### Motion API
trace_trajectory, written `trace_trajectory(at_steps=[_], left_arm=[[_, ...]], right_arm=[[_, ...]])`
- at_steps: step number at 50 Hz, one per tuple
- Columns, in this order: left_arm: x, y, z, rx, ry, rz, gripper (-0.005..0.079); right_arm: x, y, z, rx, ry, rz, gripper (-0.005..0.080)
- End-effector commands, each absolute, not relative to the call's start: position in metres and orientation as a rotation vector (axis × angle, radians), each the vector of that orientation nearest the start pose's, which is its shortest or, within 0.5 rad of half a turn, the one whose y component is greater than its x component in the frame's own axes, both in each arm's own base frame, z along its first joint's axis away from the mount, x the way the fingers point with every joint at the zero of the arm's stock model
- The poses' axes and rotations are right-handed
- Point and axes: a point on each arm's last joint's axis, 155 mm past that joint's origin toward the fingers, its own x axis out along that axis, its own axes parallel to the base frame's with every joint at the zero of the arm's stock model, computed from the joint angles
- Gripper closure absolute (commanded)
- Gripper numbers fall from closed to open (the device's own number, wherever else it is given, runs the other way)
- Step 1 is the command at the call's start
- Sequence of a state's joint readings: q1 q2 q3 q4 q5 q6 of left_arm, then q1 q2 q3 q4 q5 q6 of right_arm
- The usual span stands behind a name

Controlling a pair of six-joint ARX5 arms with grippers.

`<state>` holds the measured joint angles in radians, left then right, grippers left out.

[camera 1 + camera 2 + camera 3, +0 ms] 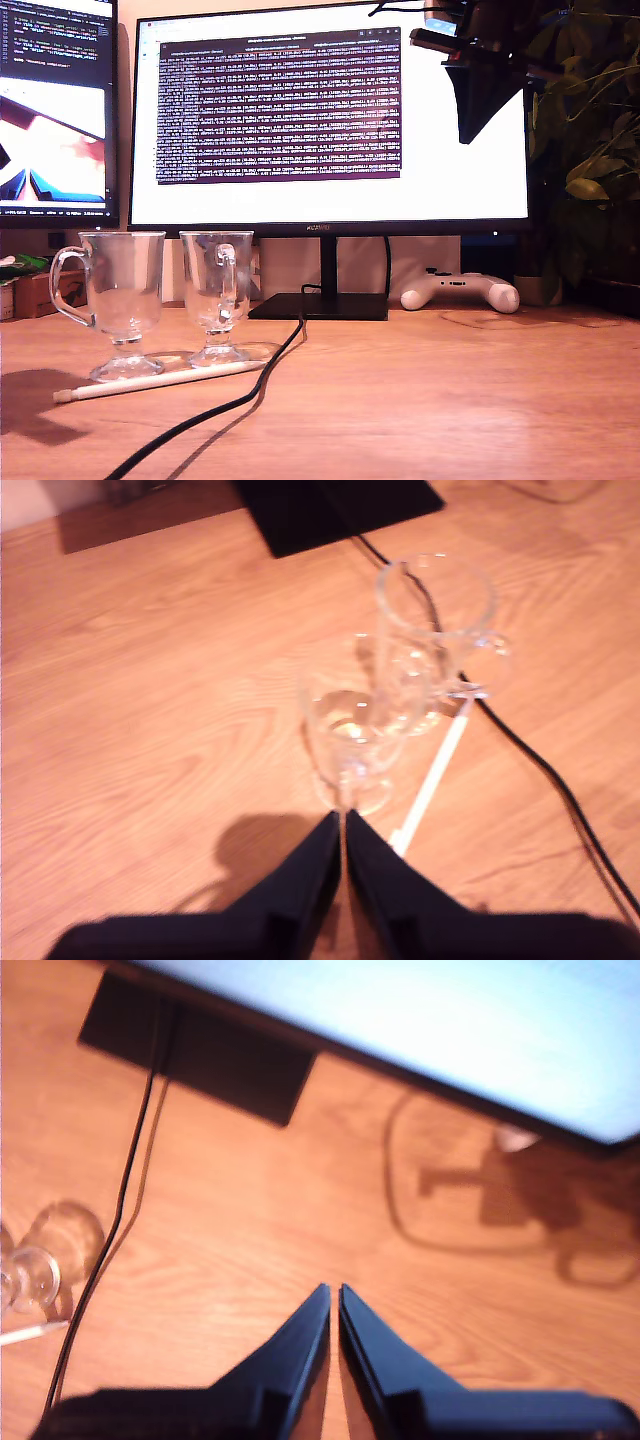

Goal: Pick the small glass cups in front of you with each of your hands, and place them behind the white pen

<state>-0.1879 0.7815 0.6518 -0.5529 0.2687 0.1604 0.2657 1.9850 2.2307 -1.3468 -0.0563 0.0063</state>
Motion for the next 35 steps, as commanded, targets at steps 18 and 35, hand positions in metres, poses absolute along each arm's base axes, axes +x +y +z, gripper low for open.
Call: trace_trajectory(at_steps=[18,35], left_arm=[[0.264,-0.091,0.16,0.11,0.65,-0.462,0.076],[0.269,-0.092,0.167,0.11,0.616,-0.461,0.076]], right_arm=[[0.434,0.101,0.249,-0.075,1.069,0.228,0.0765],[0.408,0.084,0.254,-0.039,0.895,0.197,0.0765]])
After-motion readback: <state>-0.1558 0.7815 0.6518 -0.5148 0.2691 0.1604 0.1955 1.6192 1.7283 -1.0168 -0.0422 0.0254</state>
